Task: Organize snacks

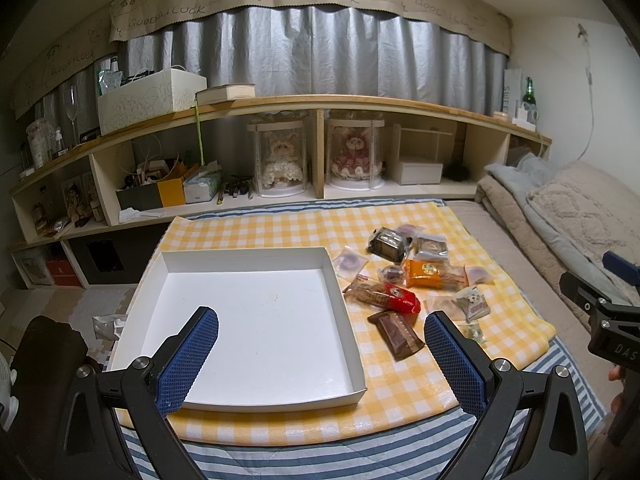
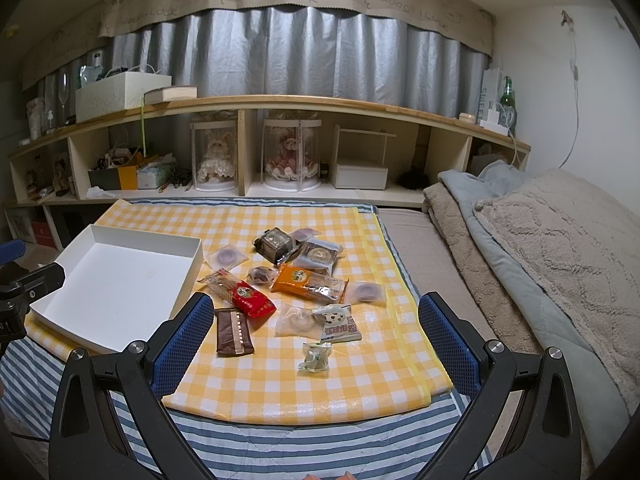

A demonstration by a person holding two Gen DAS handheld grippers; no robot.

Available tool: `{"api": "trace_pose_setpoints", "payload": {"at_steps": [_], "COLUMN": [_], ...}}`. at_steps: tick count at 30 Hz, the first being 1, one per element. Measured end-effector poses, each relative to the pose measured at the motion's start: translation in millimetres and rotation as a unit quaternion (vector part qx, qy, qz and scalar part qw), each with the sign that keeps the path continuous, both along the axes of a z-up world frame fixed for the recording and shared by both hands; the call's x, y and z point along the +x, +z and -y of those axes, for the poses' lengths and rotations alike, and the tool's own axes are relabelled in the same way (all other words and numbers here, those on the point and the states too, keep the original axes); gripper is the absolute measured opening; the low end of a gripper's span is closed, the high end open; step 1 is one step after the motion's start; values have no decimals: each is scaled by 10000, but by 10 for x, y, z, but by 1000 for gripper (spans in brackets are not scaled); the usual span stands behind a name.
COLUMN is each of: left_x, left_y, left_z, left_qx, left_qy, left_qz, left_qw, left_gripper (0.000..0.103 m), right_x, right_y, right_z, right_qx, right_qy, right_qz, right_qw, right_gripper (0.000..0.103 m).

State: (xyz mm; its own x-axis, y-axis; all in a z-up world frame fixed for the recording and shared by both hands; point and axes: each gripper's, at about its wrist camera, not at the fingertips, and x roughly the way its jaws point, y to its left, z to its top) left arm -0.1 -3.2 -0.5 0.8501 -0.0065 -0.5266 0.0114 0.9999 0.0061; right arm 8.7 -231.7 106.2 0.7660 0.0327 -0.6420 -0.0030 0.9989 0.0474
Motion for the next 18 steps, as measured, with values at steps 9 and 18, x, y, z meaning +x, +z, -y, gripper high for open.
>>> {"api": "trace_pose_setpoints", "payload": {"at_steps": [9,18], "left_x": [45,399], "left_y": [13,-155], "left_z": [90,301], "left_qx": [-39,20], "left_qy": [11,-1], "left_qz": [133,3], "left_qw": [9999,10000], "left_gripper": [103,103], "right_x": [-15,203], "right_y": [-50,-145], "right_z": [-48,41], "right_qx": [45,-23], "right_qy": [-12,-110], "right_qz": [-1,-327], "right_qw": [10000,9994], "right_gripper": [103,103]}}
